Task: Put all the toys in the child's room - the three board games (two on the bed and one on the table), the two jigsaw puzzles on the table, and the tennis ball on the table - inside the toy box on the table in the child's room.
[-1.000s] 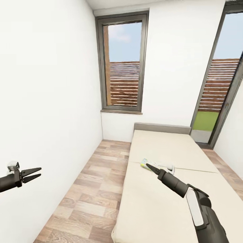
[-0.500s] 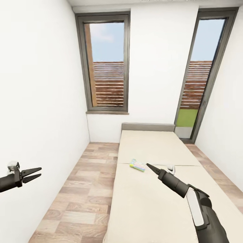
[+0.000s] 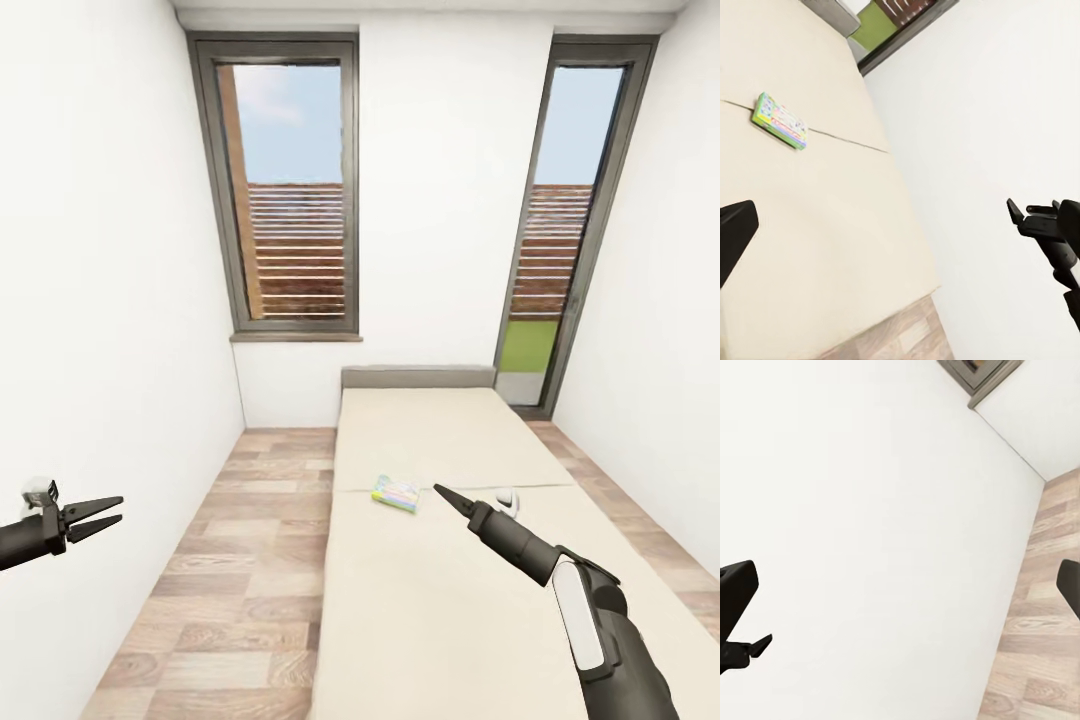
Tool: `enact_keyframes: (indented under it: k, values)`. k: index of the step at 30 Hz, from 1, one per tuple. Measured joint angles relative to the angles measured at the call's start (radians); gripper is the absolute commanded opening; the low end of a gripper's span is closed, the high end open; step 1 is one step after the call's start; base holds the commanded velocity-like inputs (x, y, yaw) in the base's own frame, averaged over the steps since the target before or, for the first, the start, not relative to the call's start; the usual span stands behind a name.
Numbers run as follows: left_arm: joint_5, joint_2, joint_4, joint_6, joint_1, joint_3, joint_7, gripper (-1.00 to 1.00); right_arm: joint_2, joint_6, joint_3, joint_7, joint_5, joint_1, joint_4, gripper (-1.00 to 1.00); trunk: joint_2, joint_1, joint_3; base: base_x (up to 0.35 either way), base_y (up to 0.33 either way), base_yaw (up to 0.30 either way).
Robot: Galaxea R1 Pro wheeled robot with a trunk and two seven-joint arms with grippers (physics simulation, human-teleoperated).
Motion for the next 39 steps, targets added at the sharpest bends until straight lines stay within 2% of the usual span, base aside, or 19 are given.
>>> enact_keyframes:
  k: [8,17,39]
  values:
    - [0.0,0.001,0.0,-0.001,0.0,0.0,0.0,1.0,0.0,0.001,-0.001,-0.001,0.0,0.0,0.0,1.0,0.0,0.0,-0.005,0.166,0.104,-0.107]
    - [0.0,0.001,0.001,-0.001,0.0,0.0,0.0,1.0,0.0,0.001,-0.002,-0.001,0.0,0.0,0.018,1.0,0.0,0.0,-0.015,0.034,0.01,-0.175]
    - [0.0,0.001,0.001,0.0,0.0,0.0,0.0,1.0,0.0,0.001,-0.004,0.0,0.0,0.001,0.04,1.0,0.001,0.0,-0.028,0.001,0.081,-0.245]
